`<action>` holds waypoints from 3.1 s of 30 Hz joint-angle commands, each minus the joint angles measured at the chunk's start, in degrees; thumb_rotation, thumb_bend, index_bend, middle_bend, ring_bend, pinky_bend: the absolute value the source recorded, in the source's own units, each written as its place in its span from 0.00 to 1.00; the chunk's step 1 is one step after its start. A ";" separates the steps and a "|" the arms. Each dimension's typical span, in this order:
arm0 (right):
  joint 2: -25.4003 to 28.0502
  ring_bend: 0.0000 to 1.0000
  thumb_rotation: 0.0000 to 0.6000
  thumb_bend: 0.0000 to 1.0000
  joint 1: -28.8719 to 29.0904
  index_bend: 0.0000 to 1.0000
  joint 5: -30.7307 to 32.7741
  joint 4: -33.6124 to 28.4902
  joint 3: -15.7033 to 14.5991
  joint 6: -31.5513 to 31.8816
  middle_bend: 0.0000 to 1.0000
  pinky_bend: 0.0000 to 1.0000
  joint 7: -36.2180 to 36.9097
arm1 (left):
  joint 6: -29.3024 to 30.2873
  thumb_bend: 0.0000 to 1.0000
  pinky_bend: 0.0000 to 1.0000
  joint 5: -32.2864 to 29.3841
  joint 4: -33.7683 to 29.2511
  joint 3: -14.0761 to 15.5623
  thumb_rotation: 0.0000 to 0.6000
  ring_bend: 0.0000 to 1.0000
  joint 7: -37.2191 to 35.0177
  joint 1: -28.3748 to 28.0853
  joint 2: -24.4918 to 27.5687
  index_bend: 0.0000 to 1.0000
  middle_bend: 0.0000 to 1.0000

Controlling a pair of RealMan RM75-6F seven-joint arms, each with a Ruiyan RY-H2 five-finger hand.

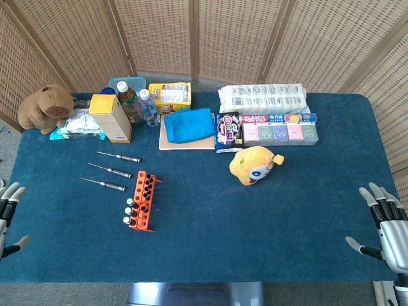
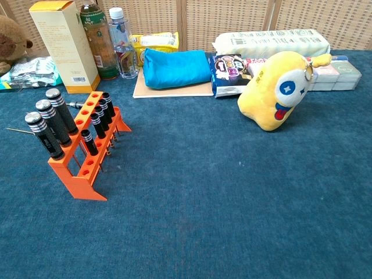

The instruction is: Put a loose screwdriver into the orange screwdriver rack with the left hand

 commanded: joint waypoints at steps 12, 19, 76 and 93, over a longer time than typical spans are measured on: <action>0.84 0.00 0.91 0.00 0.04 0.03 -0.17 -0.58 -0.21 -0.84 0.00 0.00 1.81 | -0.46 0.08 0.05 0.68 0.02 0.10 1.00 0.01 -1.43 -0.07 0.40 0.00 0.06; 1.04 0.00 0.92 0.00 0.28 0.03 0.74 -0.86 -0.19 -2.06 0.00 0.00 3.12 | -3.47 0.16 0.77 0.04 1.00 -0.73 1.00 0.79 -3.86 -2.11 -0.23 0.00 0.91; 5.58 0.00 0.92 0.00 1.90 0.02 -0.03 -1.56 -1.79 -7.03 0.00 0.00 13.40 | -32.71 0.34 1.00 -33.25 15.50 -8.68 1.00 1.00 27.23 -31.02 -27.22 0.37 1.00; 6.25 0.00 0.92 0.00 2.15 0.02 0.25 -1.31 -1.80 -7.42 0.00 0.00 15.18 | -32.22 0.34 1.00 -36.70 17.15 -8.24 1.00 1.00 31.92 -33.86 -30.48 0.38 1.00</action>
